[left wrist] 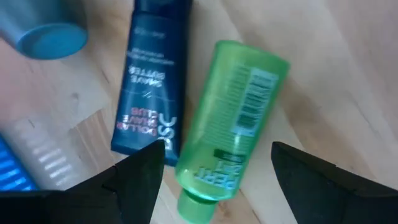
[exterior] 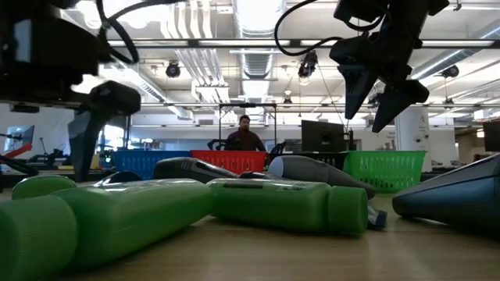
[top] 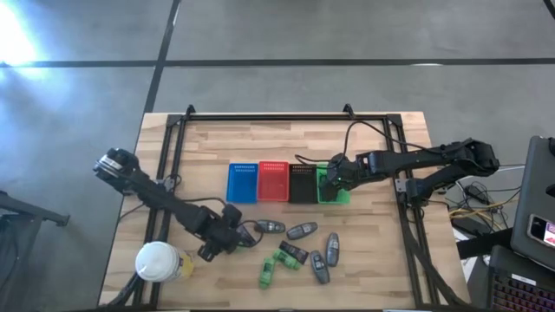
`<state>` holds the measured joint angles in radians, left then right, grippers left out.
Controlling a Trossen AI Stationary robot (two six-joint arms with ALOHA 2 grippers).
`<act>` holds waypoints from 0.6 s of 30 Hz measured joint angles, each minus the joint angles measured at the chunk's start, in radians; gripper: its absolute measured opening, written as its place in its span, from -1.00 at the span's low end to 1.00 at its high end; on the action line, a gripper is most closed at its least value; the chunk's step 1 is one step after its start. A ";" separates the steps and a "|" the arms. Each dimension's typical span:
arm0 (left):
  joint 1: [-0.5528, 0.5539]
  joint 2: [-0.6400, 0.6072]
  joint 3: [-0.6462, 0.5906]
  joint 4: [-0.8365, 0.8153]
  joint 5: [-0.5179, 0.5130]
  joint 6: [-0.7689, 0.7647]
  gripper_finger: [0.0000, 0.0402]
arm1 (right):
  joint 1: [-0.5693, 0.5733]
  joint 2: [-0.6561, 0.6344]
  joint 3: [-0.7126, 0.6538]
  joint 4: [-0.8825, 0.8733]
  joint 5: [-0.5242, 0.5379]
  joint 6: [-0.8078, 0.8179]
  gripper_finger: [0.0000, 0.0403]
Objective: Pick & Place Travel size toiletries
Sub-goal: Put the shampoo into the blue basket
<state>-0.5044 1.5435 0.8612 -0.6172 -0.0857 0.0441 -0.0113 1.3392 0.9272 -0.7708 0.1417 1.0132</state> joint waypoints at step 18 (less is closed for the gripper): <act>0.040 0.047 -0.013 -0.007 0.112 0.007 0.32 | 0.000 0.000 0.000 -0.001 0.000 0.000 0.75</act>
<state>-0.4641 1.5904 0.8486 -0.6240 0.0267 0.0507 -0.0113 1.3392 0.9272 -0.7719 0.1417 1.0130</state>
